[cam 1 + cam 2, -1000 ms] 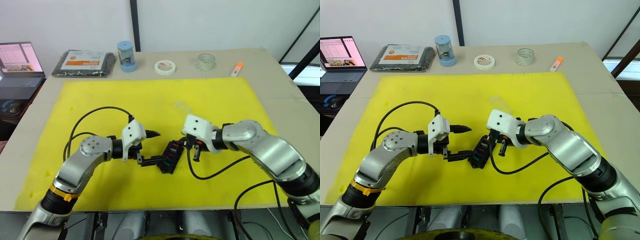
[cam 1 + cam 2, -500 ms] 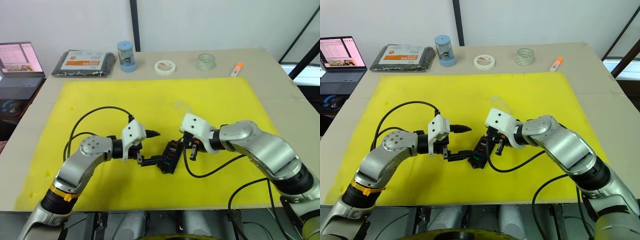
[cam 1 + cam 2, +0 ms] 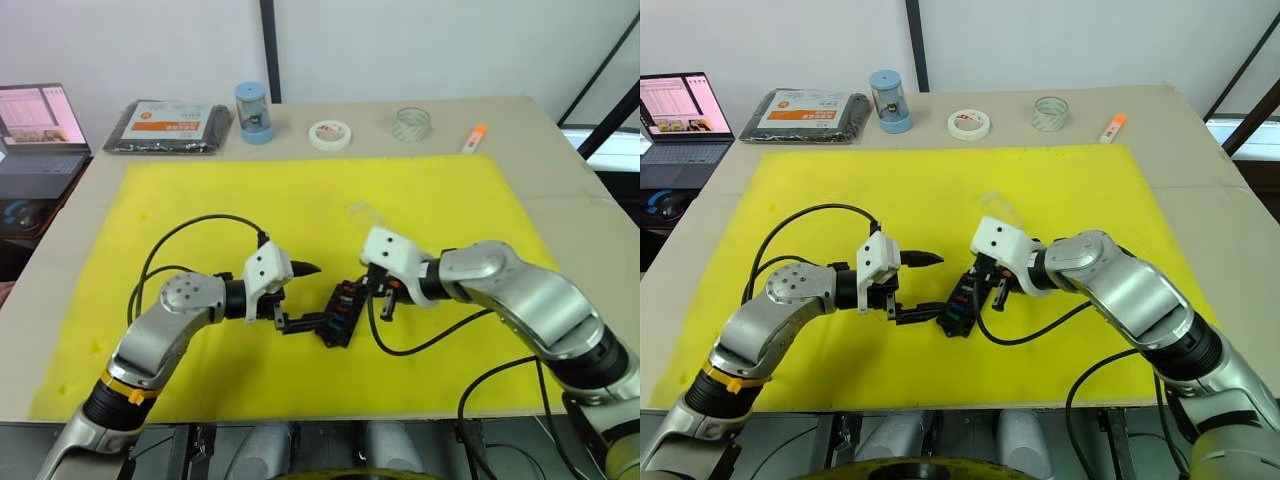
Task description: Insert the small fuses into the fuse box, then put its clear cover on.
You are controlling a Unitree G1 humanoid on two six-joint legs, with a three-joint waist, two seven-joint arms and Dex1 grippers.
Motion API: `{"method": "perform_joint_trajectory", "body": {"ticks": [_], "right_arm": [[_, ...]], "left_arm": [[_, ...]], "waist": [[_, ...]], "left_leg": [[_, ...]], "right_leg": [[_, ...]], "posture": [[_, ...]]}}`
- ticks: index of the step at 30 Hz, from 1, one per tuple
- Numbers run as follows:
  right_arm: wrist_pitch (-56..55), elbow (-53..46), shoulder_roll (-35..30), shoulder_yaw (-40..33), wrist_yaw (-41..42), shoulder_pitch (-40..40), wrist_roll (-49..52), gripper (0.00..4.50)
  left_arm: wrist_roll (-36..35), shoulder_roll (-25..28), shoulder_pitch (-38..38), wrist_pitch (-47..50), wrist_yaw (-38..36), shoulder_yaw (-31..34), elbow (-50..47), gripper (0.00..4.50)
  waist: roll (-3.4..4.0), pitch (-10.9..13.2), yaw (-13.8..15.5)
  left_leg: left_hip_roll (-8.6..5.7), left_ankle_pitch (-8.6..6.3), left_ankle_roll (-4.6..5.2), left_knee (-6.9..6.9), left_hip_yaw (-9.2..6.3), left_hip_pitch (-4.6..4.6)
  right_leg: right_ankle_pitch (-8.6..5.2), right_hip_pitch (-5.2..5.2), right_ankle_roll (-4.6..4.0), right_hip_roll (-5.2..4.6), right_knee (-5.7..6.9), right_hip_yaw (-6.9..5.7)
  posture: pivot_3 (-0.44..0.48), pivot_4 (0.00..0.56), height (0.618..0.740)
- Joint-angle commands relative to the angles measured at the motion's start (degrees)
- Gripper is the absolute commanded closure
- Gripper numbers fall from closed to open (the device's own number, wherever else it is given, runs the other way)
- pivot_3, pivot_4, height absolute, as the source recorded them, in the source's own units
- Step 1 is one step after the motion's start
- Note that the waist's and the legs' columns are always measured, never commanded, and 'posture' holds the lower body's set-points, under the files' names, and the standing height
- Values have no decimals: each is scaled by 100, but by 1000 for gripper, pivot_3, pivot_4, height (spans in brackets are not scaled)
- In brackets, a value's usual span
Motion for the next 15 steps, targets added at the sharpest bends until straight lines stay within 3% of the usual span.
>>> {"method": "perform_joint_trajectory", "body": {"ticks": [1,9,15], "right_arm": [[-26,-246,-22,-402,44,-153,172,4500],[15,-269,-95,-527,56,-248,299,4500],[-42,-219,-199,-224,10,-173,180,4500]], "left_arm": [[-12,-6,31,-144,-40,2,-161,22],[-13,14,26,-158,-100,4,-151,22],[-21,16,-16,-120,-107,2,-167,22]], "waist": [[1,0,-3],[1,1,1],[1,1,-1]], "left_leg": [[0,0,0,0,0,0],[0,0,1,0,0,-1],[0,0,1,0,0,-1]], "right_leg": [[0,0,0,0,0,0],[0,-1,0,-1,-1,0],[0,-1,0,-1,-1,0]], "posture": [[0,150,740],[0,150,740],[0,150,740]]}}
